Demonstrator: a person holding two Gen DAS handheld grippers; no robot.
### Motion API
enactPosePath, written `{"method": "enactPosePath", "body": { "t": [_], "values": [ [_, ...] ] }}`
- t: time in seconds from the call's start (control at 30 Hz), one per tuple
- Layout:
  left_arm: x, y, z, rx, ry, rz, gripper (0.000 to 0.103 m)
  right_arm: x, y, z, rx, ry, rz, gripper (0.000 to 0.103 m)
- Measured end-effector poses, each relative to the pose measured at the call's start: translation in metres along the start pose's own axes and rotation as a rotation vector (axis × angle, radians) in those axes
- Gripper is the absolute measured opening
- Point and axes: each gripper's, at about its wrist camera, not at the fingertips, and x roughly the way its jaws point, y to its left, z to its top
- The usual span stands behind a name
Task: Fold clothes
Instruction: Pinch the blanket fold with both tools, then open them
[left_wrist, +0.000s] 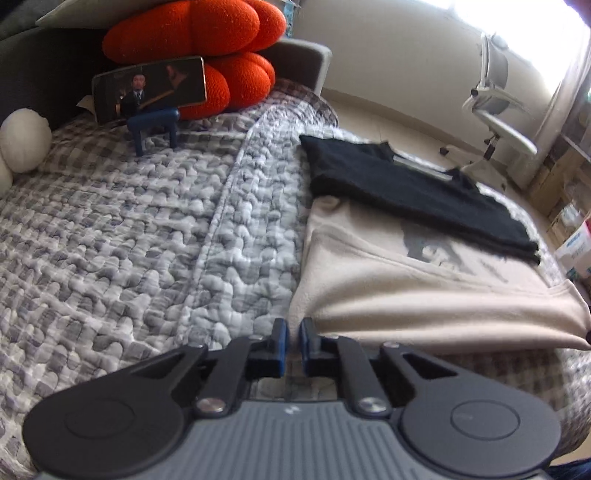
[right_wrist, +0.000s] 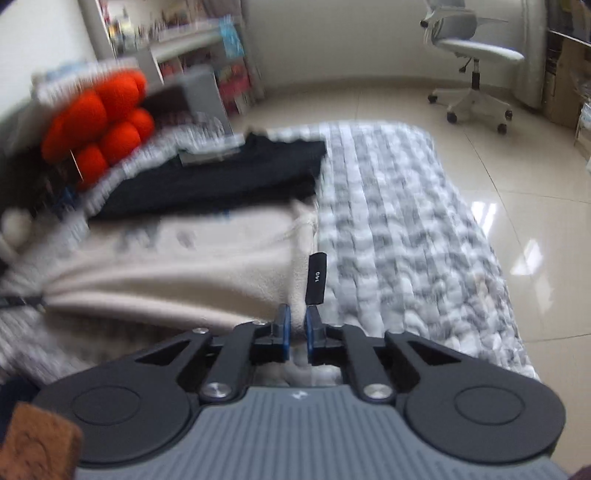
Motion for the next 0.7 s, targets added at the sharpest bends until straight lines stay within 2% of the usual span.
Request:
{"method": "enactPosePath", "body": {
  "t": [0.07, 0.13, 0.17, 0.2, 0.27, 0.3, 0.37, 0.47, 0.6, 0.67, 0.7],
  "values": [
    [0.006, 0.000, -0.001, 0.010, 0.009, 0.007, 0.009, 0.016, 0.004, -0.007, -0.044, 0.032, -0.045, 0.010],
    [0.003, -0.001, 0.001, 0.032, 0.002, 0.009, 0.014, 0.009, 0.004, -0.004, -0.064, 0.017, -0.014, 0.012],
    [0.001, -0.002, 0.002, 0.043, -0.001, 0.011, 0.020, 0.005, 0.004, -0.003, -0.073, 0.009, 0.001, 0.014],
    [-0.002, 0.000, 0.003, 0.048, -0.008, 0.014, 0.032, 0.002, 0.001, -0.001, -0.062, 0.004, 0.018, 0.018],
    [-0.009, 0.006, 0.007, 0.048, -0.031, 0.017, 0.044, -0.005, -0.006, 0.006, -0.044, -0.032, 0.022, 0.028],
    [-0.012, 0.010, 0.010, 0.041, -0.048, 0.013, 0.046, -0.007, -0.009, 0.010, -0.035, -0.050, 0.025, 0.031],
    [-0.012, 0.016, 0.019, 0.016, -0.069, 0.007, 0.046, -0.005, -0.013, 0.022, -0.025, -0.059, 0.036, 0.034],
    [-0.003, 0.018, 0.035, 0.003, -0.085, -0.058, 0.050, 0.011, -0.011, 0.037, -0.046, -0.057, 0.048, 0.034],
    [0.023, 0.007, 0.047, 0.028, -0.072, -0.091, 0.050, 0.034, -0.007, 0.049, -0.068, -0.048, 0.056, 0.034],
    [0.034, 0.000, 0.047, 0.060, -0.064, -0.087, 0.047, 0.043, -0.006, 0.049, -0.070, -0.035, 0.040, 0.032],
    [0.039, -0.003, 0.046, 0.080, -0.062, -0.080, 0.036, 0.048, -0.005, 0.048, -0.070, -0.026, 0.030, 0.029]
  ]
}}
